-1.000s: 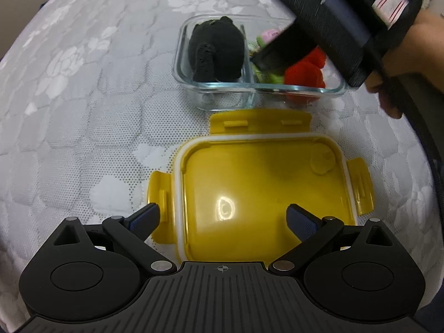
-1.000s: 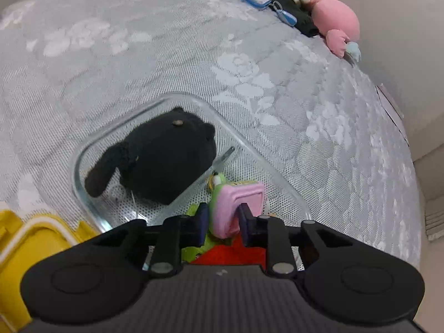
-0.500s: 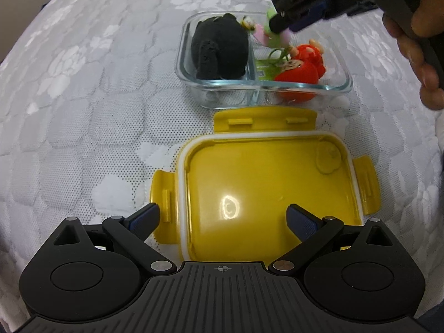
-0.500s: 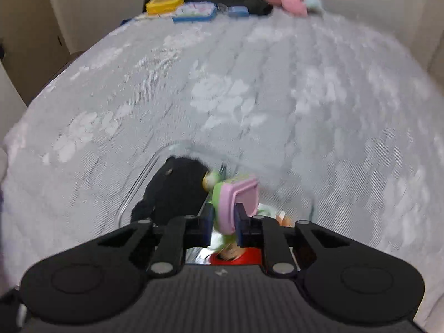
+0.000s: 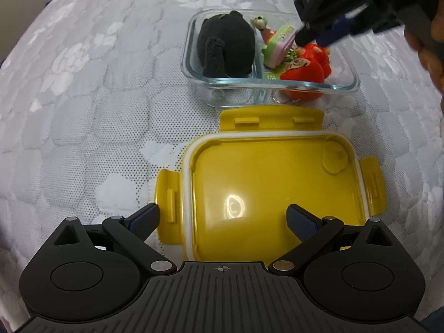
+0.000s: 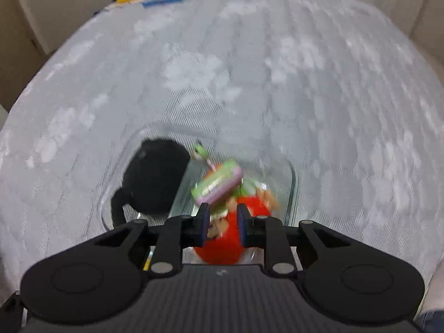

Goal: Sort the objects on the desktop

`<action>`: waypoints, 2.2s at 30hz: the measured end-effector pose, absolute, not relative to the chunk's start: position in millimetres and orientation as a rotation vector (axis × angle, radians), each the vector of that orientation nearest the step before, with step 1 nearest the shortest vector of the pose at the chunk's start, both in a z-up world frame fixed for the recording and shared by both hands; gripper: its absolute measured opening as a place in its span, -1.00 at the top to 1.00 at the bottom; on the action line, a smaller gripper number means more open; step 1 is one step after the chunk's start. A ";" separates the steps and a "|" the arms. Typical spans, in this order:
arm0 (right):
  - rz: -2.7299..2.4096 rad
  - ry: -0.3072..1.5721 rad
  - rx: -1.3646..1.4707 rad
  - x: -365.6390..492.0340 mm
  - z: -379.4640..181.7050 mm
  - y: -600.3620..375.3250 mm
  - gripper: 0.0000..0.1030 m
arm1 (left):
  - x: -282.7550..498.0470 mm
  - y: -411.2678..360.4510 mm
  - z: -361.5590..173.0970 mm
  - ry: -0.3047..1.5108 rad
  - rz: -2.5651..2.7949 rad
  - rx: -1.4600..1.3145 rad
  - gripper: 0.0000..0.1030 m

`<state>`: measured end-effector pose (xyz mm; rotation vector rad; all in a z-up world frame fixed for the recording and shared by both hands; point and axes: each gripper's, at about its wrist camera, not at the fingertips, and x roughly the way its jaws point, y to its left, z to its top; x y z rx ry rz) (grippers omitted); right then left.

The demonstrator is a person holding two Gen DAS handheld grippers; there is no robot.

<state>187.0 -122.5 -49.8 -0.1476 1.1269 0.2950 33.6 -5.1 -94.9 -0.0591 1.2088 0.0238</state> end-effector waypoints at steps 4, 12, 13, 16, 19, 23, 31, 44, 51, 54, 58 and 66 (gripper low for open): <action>0.252 1.165 -0.099 191.1 -56.6 -126.0 0.27 | 34.5 -5.4 -94.0 1.207 0.024 -0.056 -0.95; 0.186 1.208 -0.132 201.9 -83.4 -124.3 -0.01 | 35.5 -7.3 -90.7 1.207 0.012 -0.057 -0.95; 0.178 1.207 -0.131 203.2 -85.7 -124.5 -0.02 | 35.6 -7.5 -90.8 1.208 0.012 -0.055 -0.95; 0.209 1.164 -0.241 200.9 -88.5 -116.4 0.02 | 36.2 -7.1 -91.4 1.216 0.013 -0.061 -0.95; 0.228 1.119 -0.355 193.9 -83.4 -107.7 0.15 | 36.0 -6.8 -90.8 1.216 0.011 -0.063 -0.95; 0.243 0.998 -0.485 184.1 -65.2 -99.8 0.16 | 35.4 -7.0 -89.9 1.213 0.013 -0.059 -0.95; 0.232 1.058 -0.386 193.3 -58.0 -107.9 0.15 | 35.4 -6.0 -89.8 1.218 0.021 -0.065 -0.95; 0.144 1.067 0.002 233.4 -65.2 -126.6 0.38 | 35.5 1.2 -93.5 1.237 0.040 -0.087 -0.95; 0.221 1.127 -0.074 226.6 -71.7 -111.1 0.45 | 36.6 -2.9 -91.7 1.241 0.027 -0.077 -0.95; 0.275 1.123 -0.182 213.2 -65.4 -102.7 0.49 | 37.0 -1.5 -91.2 1.241 0.031 -0.078 -0.95; 0.331 1.078 -0.328 195.1 -63.9 -93.4 0.48 | 40.6 4.7 -92.1 1.249 0.045 -0.099 -0.95; 0.376 0.958 -0.125 180.5 -5.1 -134.2 -0.12 | 57.0 24.9 -69.2 1.214 0.050 -0.124 -0.95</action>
